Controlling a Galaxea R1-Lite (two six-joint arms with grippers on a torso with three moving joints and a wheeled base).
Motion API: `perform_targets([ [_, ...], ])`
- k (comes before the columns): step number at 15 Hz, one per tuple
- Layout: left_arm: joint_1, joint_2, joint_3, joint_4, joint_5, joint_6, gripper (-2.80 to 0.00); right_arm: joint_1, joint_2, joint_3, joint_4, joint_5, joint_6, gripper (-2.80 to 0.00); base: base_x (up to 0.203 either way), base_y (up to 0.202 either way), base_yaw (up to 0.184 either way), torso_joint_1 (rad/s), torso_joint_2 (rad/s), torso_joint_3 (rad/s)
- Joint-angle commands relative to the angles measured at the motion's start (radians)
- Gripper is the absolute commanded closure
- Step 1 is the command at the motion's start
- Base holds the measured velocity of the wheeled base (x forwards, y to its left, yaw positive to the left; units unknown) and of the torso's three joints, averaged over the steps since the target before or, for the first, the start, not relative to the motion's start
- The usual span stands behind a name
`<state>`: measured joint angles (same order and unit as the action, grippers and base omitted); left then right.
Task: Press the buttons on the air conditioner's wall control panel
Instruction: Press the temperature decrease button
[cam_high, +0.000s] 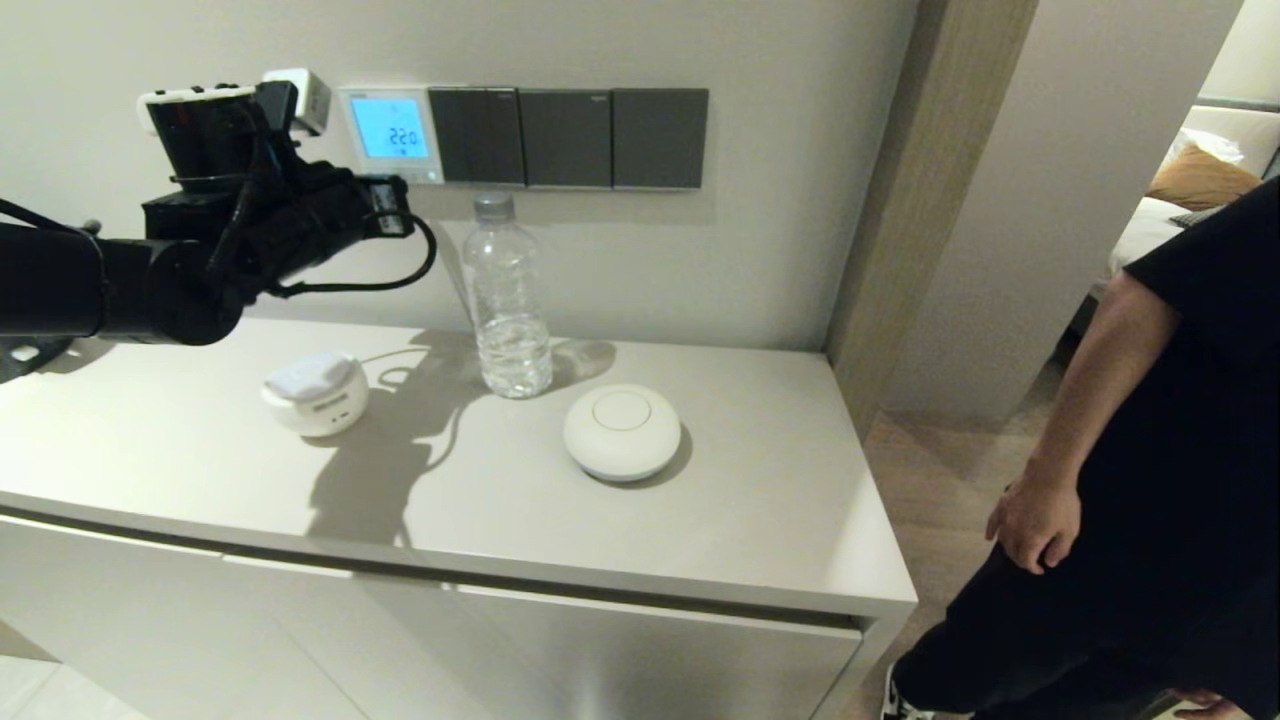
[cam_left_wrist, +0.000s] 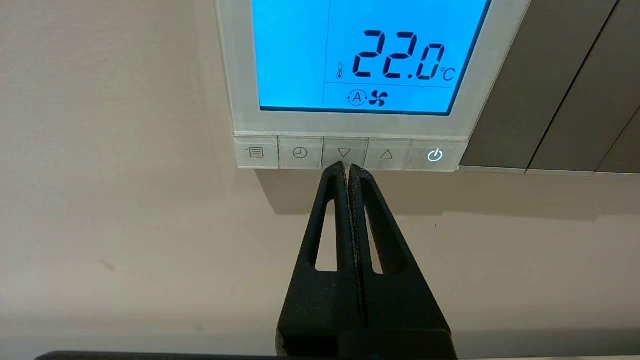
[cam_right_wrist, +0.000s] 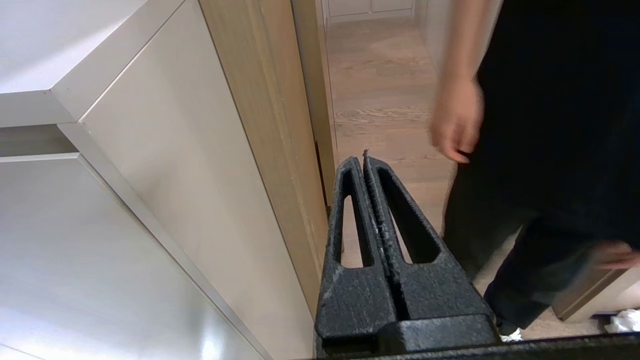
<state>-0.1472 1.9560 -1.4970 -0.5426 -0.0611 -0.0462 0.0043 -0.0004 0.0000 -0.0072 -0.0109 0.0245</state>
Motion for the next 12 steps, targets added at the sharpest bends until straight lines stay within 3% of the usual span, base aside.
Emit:
perform_targets([
  [1,0.000,-0.013,0.009,-0.005,0.000,-0.001,0.00,0.000,0.000,0.003,0.000,0.000,0.000,0.00,0.000,0.000,0.000,0.000,0.00,0.000],
  [12,0.000,-0.032,0.020,-0.005,0.000,-0.001,0.00,0.000,0.000,0.003,0.000,0.000,0.000,0.00,0.000,0.000,0.000,0.000,0.00,0.000],
])
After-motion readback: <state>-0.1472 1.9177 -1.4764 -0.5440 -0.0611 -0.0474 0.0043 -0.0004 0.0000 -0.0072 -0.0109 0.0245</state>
